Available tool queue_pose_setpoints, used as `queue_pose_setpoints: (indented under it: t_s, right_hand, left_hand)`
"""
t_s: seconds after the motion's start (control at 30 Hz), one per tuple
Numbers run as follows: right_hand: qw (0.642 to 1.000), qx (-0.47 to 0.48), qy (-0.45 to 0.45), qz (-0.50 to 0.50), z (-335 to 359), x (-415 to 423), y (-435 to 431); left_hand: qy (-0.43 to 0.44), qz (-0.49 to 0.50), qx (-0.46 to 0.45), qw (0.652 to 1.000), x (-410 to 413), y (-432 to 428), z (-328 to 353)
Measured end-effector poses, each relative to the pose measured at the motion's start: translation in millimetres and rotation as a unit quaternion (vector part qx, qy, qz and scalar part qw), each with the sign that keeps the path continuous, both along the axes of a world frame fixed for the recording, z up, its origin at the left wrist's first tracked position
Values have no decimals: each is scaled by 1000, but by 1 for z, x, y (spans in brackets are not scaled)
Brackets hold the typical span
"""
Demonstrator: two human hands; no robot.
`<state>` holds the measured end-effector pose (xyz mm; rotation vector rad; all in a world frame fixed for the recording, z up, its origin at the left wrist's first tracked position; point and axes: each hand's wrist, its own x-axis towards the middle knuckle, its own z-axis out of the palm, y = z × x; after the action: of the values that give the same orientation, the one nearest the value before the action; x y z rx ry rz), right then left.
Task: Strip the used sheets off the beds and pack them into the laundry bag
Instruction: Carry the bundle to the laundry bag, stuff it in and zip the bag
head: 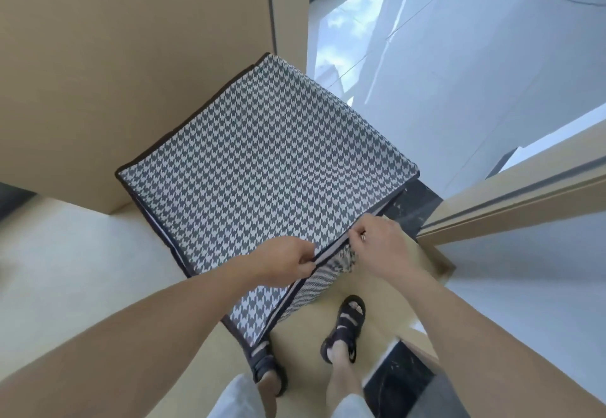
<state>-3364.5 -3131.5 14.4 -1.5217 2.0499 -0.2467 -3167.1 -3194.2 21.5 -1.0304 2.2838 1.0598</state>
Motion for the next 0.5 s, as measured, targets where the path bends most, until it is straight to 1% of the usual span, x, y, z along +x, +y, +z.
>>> queue_pose_setpoints:
  t_s: [0.07,0.13,0.2,0.27,0.3,0.4,0.5]
  right_hand:
    - [1000,7,-2,-4,-3,-14,-10]
    - [1000,-23,-14,0,-2,-14,-14]
    - [999,-42,-26,18,2,-10,-15]
    - [998,-29,-11,52,7,-11,-18]
    - [998,-23,-8,63,5,-16,-20]
    - [998,-23,-30,47,-5,-47,-34]
    - [999,-25,-24,-20,-10,-87,-51]
  left_hand:
    - [-33,0,14,999,1,-3,6]
    - [-56,-12,-11,998,-13,-7,11]
    - [-35,17,-52,998,-41,-10,11]
    - [-20,48,-94,994,-69,-17,7]
    - [-19,52,-99,994,-80,-22,3]
    - [-10,40,-37,998,-91,-32,-5]
    - [-28,4,21,999,-84,-35,-2]
